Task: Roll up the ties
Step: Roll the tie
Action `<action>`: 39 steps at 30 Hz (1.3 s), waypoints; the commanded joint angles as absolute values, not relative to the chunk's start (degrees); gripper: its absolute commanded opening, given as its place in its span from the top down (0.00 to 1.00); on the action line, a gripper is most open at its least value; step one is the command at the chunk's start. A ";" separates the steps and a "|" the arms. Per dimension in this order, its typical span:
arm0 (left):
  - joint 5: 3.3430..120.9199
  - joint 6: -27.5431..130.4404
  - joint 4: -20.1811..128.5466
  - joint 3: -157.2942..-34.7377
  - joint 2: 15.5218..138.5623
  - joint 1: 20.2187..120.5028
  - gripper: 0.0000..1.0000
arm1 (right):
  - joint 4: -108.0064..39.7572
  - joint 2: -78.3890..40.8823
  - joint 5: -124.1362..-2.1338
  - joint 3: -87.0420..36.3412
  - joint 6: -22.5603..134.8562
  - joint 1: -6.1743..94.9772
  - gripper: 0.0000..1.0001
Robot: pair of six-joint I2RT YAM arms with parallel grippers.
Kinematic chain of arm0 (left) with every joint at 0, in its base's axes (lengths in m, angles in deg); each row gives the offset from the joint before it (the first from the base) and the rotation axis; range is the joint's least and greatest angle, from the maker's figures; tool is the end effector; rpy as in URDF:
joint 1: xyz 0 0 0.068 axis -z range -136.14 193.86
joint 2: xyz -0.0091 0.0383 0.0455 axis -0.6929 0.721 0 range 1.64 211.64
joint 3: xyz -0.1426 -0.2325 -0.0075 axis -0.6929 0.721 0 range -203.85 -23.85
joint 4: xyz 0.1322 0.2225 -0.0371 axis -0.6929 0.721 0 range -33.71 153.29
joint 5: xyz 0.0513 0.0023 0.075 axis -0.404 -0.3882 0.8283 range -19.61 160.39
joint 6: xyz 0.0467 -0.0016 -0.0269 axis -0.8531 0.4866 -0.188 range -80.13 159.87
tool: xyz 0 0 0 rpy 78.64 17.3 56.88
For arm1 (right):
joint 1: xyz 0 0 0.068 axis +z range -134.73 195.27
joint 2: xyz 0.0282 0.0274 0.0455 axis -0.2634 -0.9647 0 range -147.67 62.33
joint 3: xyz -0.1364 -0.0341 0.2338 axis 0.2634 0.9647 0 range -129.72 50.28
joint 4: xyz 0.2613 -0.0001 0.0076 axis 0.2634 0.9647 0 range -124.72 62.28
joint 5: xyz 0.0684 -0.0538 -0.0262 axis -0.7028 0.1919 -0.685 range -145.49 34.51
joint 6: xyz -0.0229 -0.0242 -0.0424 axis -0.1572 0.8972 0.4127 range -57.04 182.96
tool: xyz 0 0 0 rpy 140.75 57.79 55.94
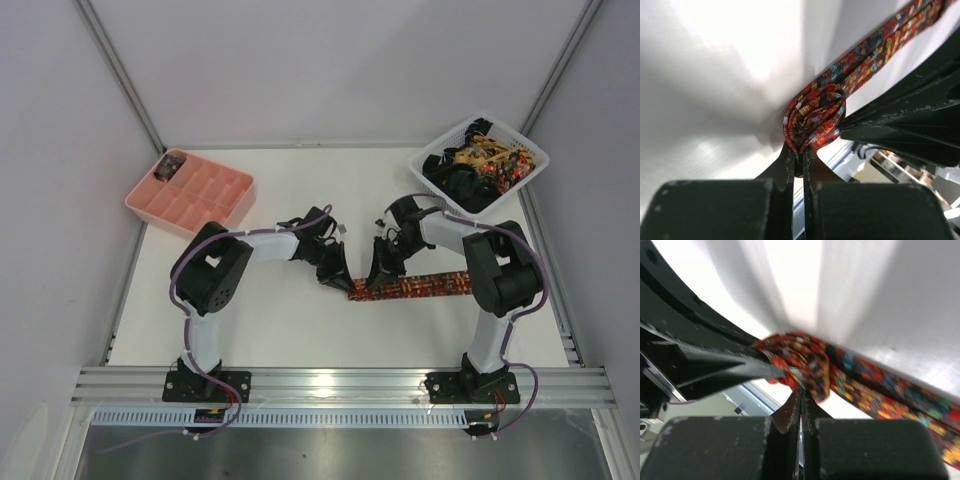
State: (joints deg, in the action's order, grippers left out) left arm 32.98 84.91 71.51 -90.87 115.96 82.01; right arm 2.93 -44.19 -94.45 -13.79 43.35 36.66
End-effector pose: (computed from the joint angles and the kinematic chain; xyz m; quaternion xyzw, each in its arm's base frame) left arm 0.2903 -0.2555 0.1240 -0.0207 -0.9230 0.3823 0.0386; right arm 0.3027 0.1424 0.1454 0.0433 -0.9387 -0.3396 0.0401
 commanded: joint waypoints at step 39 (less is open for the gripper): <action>34.10 76.61 83.36 -102.42 113.52 81.30 0.77 | -0.27 -54.04 -93.99 -22.93 40.90 41.47 0.97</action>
State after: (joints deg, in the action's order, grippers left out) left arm 38.03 75.81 87.66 -99.61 113.51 79.94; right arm 2.58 -52.21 -94.87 -21.86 41.51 40.90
